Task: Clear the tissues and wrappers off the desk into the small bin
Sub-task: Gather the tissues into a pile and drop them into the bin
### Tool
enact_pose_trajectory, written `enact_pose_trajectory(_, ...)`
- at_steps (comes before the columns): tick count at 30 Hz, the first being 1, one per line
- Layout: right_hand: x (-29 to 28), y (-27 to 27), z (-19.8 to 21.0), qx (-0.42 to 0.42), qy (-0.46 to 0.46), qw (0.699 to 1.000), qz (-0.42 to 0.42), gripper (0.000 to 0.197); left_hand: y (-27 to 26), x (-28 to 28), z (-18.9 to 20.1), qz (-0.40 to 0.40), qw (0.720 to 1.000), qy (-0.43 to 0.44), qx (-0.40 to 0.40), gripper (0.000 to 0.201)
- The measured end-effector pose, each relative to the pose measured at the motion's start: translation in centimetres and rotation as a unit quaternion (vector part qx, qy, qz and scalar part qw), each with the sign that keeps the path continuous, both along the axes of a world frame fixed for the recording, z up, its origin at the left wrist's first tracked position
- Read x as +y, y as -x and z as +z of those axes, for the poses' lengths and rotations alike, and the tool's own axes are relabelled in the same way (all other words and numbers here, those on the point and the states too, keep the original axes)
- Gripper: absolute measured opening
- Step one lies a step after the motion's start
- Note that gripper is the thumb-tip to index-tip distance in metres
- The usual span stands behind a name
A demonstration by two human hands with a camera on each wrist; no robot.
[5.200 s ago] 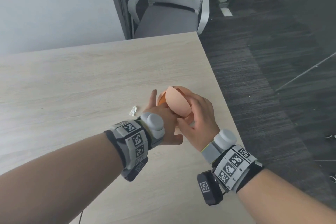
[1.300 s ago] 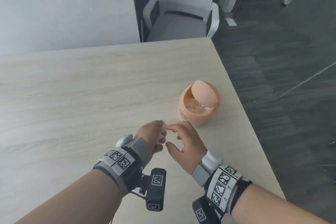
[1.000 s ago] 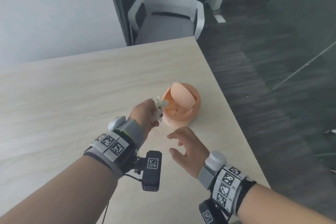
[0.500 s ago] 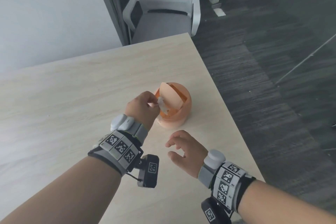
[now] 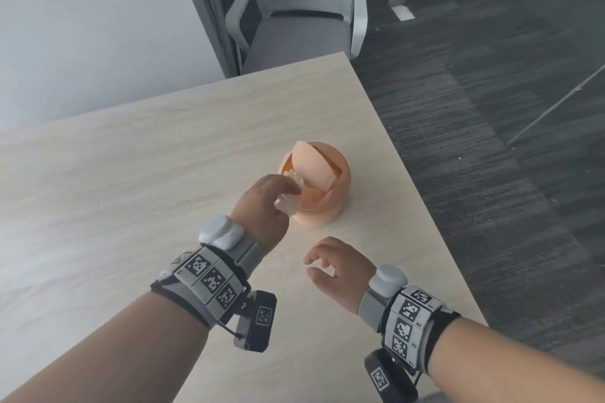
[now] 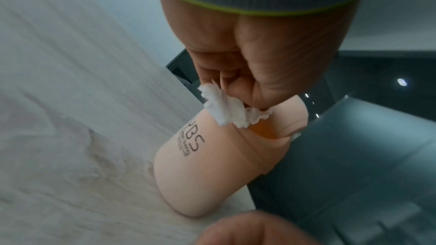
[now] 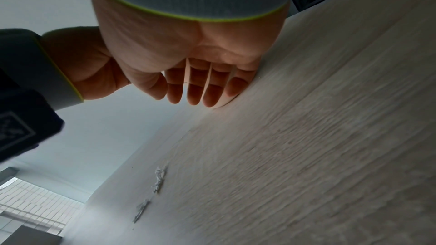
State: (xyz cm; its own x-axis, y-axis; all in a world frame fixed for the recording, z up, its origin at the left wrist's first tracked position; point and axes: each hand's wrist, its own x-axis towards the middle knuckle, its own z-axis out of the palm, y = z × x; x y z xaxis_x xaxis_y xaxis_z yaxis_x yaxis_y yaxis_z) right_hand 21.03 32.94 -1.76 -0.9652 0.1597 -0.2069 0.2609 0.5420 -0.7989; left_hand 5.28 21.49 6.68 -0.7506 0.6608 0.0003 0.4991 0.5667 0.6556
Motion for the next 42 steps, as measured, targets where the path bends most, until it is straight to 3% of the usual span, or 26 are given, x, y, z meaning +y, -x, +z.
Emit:
enact_pose_trajectory(5, -0.5, -0.1, -0.4, -0.033, -0.016, 0.999, 0.019, 0.025, 0.8, 0.0, -0.7, -0.069, 0.992, -0.014, 0.102, 0.037)
enact_pose_trajectory(11, -1.2, -1.2, -2.2, -0.065, -0.184, 0.976, 0.094, 0.034, 1.4, 0.5, -0.9, -0.046, 0.991, -0.034, 0.117, 0.015)
enact_pose_trajectory(14, -1.4, -2.2, -3.3, -0.039, -0.214, 0.972, 0.091, 0.032, 1.4, 0.6, -1.0, -0.039, 0.994, -0.019, 0.096, 0.015)
enact_pose_trajectory(18, -1.4, -2.6, -3.6, -0.029, -0.207, 0.975, 0.070, 0.033, 1.1, 0.0, -1.5, -0.091, 0.989, -0.003, 0.113, 0.019)
enact_pose_trajectory(24, -1.8, -2.5, -3.6, -0.037, -0.201, 0.978, 0.049, 0.029, 0.5, -0.2, -1.0, -0.130, 0.980, 0.118, 0.090, 0.028)
enact_pose_trajectory(28, -2.0, -2.6, -3.4, -0.059, -0.194, 0.978, 0.048, 0.030, 0.5, 0.6, -0.7, -0.154, 0.954, 0.251, 0.059, 0.036)
enact_pose_trajectory(31, -2.2, -2.6, -3.2, -0.058, -0.202, 0.976, 0.047, 0.030, 0.6, 0.4, -0.8, -0.126, 0.971, 0.197, 0.050, 0.040)
enact_pose_trajectory(34, -2.2, -2.9, -3.3, -0.054, -0.202, 0.977, 0.034, 0.028, 0.8, -0.8, -0.5, -0.095, 0.994, 0.041, 0.037, 0.040)
enact_pose_trajectory(37, -2.6, -3.2, -3.6, -0.043, -0.205, 0.978, 0.026, 0.027, 1.2, -3.6, 0.3, -0.035, 0.996, -0.084, 0.025, 0.031)
enact_pose_trajectory(39, -2.8, -3.1, -3.6, -0.034, -0.215, 0.976, 0.017, 0.026, 1.6, -5.8, 0.2, 0.036, 0.996, -0.079, 0.005, 0.024)
enact_pose_trajectory(42, -3.0, -2.0, -3.4, -0.024, -0.205, 0.978, -0.014, 0.027, 2.3, -9.8, -2.0, 0.097, 0.995, 0.016, -0.031, 0.014)
